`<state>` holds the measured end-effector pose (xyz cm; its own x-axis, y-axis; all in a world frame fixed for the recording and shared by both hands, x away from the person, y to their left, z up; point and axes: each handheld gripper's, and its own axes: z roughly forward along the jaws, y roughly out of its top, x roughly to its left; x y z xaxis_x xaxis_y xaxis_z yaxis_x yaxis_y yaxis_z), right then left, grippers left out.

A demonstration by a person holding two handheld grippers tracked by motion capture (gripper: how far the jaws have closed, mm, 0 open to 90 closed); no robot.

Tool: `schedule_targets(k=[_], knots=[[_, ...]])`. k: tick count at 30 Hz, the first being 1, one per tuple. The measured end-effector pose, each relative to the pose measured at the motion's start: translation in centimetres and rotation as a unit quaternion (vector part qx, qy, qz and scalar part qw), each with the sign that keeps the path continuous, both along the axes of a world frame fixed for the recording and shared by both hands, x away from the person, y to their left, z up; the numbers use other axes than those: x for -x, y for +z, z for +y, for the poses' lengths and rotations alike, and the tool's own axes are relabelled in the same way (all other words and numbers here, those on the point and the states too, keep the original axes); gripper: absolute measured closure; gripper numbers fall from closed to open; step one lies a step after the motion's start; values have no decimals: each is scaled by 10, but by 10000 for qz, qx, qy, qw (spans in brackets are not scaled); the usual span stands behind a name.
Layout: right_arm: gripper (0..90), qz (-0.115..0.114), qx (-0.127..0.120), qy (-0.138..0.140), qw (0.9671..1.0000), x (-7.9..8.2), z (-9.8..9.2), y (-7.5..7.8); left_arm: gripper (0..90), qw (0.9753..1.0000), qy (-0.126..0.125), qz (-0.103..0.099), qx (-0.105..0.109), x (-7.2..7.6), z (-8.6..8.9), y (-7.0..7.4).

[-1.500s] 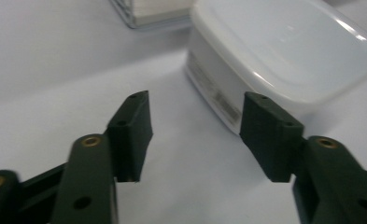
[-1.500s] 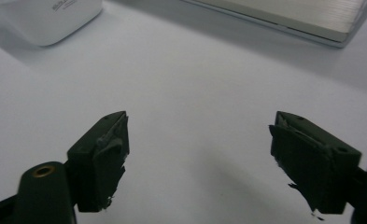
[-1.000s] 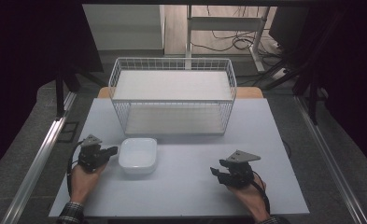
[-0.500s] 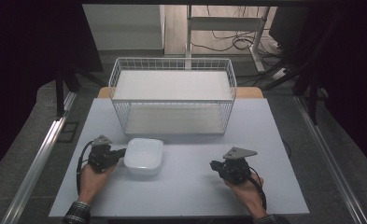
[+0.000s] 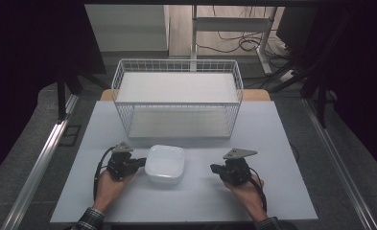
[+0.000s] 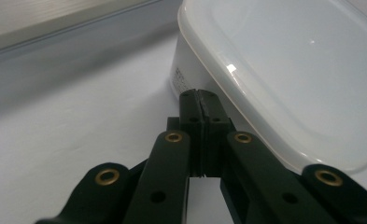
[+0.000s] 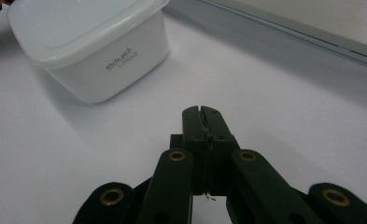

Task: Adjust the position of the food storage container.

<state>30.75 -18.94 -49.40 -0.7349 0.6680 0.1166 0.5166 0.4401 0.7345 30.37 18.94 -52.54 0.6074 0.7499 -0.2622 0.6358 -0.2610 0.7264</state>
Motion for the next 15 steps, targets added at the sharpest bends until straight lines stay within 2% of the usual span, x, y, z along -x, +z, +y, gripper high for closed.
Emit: schedule_targets(k=[2,8,15], knots=[[888,-4,59,20,10000,-2,4,-2,900,9998,-101,63,148,1,-7,0],[887,-26,46,59,10000,-9,14,-5,900,9993,-339,77,168,5,-24,1],[887,-19,111,122,9999,-10,18,-7,900,9981,-550,100,244,9,-33,2]])
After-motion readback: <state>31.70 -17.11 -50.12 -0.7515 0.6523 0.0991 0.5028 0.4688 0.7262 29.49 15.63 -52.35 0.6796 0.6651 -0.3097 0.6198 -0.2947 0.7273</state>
